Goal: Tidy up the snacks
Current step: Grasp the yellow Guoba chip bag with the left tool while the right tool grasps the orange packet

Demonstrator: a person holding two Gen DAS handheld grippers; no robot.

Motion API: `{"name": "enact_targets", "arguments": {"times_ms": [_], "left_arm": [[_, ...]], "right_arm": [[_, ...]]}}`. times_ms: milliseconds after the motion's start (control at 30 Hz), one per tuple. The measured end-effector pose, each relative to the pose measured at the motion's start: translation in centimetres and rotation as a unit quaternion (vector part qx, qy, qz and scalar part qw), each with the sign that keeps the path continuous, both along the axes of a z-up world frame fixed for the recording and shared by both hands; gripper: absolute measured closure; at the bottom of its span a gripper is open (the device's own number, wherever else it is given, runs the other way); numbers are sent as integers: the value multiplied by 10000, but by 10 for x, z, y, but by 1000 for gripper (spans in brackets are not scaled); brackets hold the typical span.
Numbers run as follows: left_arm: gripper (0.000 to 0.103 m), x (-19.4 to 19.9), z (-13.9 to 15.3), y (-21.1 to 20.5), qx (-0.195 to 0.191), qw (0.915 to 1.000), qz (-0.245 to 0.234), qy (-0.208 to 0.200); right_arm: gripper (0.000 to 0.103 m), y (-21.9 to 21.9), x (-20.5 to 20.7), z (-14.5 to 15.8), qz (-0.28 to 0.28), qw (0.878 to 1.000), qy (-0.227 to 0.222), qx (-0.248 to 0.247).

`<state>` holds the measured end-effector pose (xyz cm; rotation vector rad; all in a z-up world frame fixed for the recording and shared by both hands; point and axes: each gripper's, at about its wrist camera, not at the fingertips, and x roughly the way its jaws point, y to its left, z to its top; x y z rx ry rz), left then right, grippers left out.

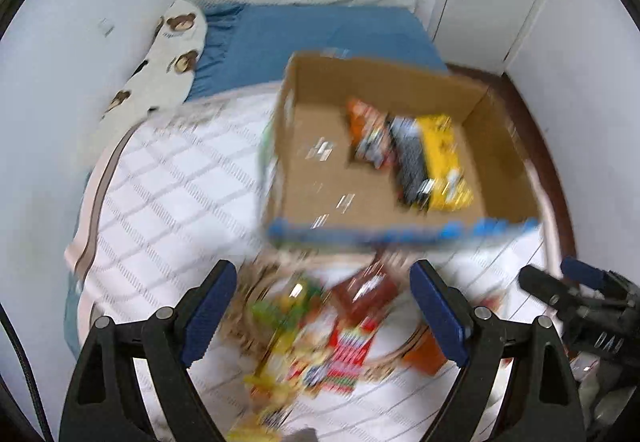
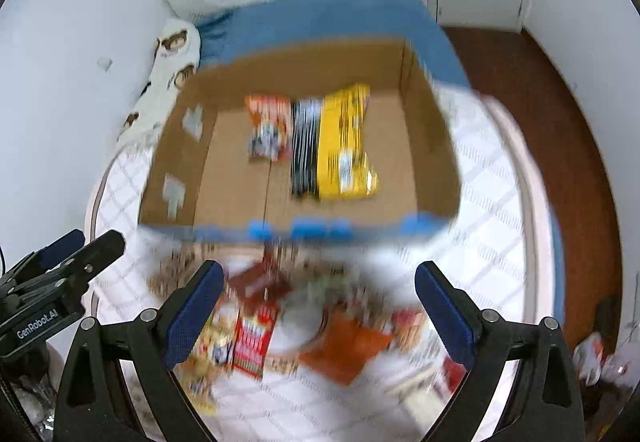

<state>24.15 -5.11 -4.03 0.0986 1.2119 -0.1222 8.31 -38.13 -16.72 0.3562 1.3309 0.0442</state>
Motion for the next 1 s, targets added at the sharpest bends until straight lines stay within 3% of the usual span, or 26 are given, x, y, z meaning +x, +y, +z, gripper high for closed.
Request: {"name": "enact_targets", "arguments": {"times_ms": [133,333,400,467,533,600,667,733,800,867,933,1000], "left_arm": [[14,-34,-49,29,371,9976,-81,578],[14,-51,-133,48,612,9857,-183,1562],[14,-48,-157,49,619,9788,-141,1946],[14,-43,-175,61,171,9716,321,2337],[14,-39,-194,81,-443,9530,1094,2791],[14,-38,-205,98,-991,9333,1728,2987],[14,-37,-215,109,-1441,9131,2242,3086],[17,-33,-224,114,-1725,8994,2556,3098],[23,-29,-229,112,-1655,8999,2653,3039],[41,-25,-231,106,-1443,9115,2495,2933],[43,-25,-229,94,-1199,9270,2159,2822],[43,-23,-225,81,-913,9446,1730,2637]], "right_arm": [[4,8,-31,-43,-147,9979,542,320],[5,16,-58,-99,-414,9902,1211,565],[5,13,-60,-104,-502,9884,1332,534],[5,11,-61,-111,-613,9869,1383,552],[5,7,-61,-115,-761,9855,1415,539],[5,5,-61,-120,-886,9840,1445,548],[5,5,-60,-132,-1014,9814,1527,578],[6,4,-58,-144,-1151,9777,1639,633],[10,2,-57,-154,-1269,9745,1743,615],[21,1,-56,-165,-1329,9716,1854,629],[34,1,-56,-171,-1313,9704,1939,586],[39,2,-57,-172,-1195,9732,1891,539]]}}
